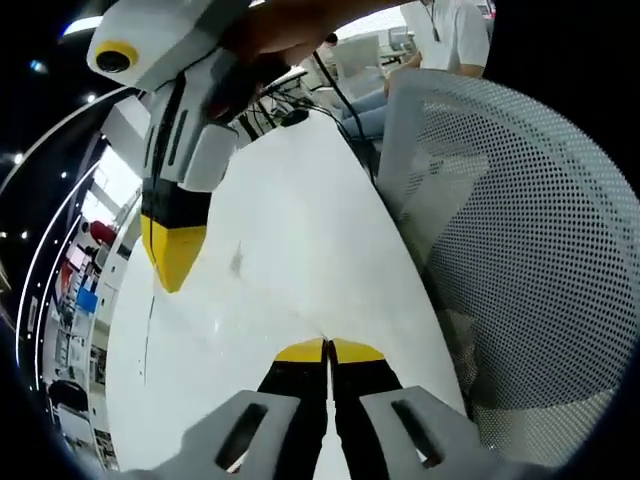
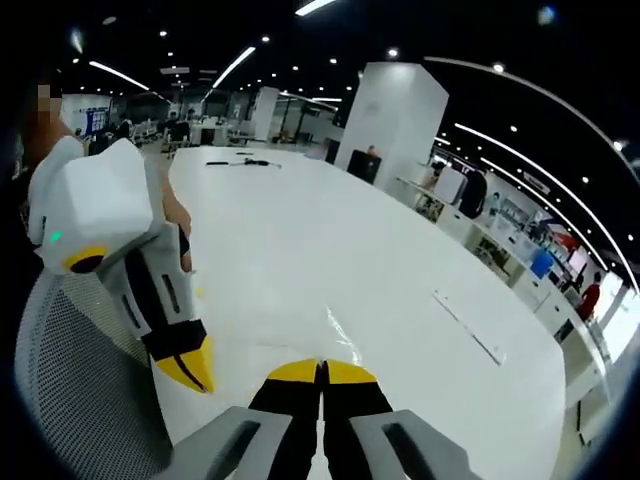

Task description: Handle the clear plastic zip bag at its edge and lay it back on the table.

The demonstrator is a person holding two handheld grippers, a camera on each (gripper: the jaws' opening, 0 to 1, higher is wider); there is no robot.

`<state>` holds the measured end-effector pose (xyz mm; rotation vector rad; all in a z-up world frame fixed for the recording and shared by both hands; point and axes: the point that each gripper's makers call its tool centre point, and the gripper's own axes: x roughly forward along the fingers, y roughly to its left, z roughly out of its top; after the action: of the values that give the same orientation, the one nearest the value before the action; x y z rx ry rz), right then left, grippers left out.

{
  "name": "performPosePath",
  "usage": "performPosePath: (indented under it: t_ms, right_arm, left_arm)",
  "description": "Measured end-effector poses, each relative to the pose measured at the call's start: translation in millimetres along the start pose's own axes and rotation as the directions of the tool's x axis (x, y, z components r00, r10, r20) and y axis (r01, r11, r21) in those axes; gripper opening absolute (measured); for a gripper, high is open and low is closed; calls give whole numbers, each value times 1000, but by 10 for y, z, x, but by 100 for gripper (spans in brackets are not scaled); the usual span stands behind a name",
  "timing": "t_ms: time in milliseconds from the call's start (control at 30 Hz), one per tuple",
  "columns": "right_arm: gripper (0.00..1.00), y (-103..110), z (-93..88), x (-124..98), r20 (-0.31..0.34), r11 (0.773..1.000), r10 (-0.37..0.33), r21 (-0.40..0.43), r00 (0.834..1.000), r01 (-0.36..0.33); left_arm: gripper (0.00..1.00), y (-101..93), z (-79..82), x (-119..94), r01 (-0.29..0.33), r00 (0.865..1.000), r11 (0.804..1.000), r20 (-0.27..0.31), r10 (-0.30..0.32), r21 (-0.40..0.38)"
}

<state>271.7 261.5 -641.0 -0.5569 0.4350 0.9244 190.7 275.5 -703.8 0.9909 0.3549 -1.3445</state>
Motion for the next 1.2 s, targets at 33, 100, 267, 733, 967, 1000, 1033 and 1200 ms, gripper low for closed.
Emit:
performPosePath:
  t_ms: [33,100,267,733,967,1000,1033,1200]
  right_arm:
    - [0,-10,6,0,3,1000,-3,2,1000,3]
    - [0,-21,13,-8,4,1000,-5,2,1000,5]
    - [0,-51,34,-18,9,1000,-13,1,1000,13]
    - [0,26,-31,9,-24,998,-10,-56,1000,9]
    - [0,90,-95,98,-36,998,9,-62,999,-11]
    - [0,98,-103,105,-38,998,11,-63,999,-13]
    - [0,104,-107,109,-38,998,12,-64,999,-14]
    - [0,126,-161,158,-50,997,13,-74,999,-17]
  left_arm:
    - [0,6,-6,-8,-5,1000,1000,0,5,-2]
    - [0,9,-16,-16,-10,1000,1000,3,10,-10]
    - [0,-7,-6,-29,-16,1000,1000,7,16,-16]
    - [3,176,78,-186,-101,991,989,74,109,-106]
    - [5,323,388,-410,-126,962,964,207,176,-236]
    - [6,331,399,-432,-127,962,962,207,179,-241]
    - [7,347,418,-463,-130,959,957,210,188,-261]
    - [12,385,437,-642,-145,937,909,242,253,-391]
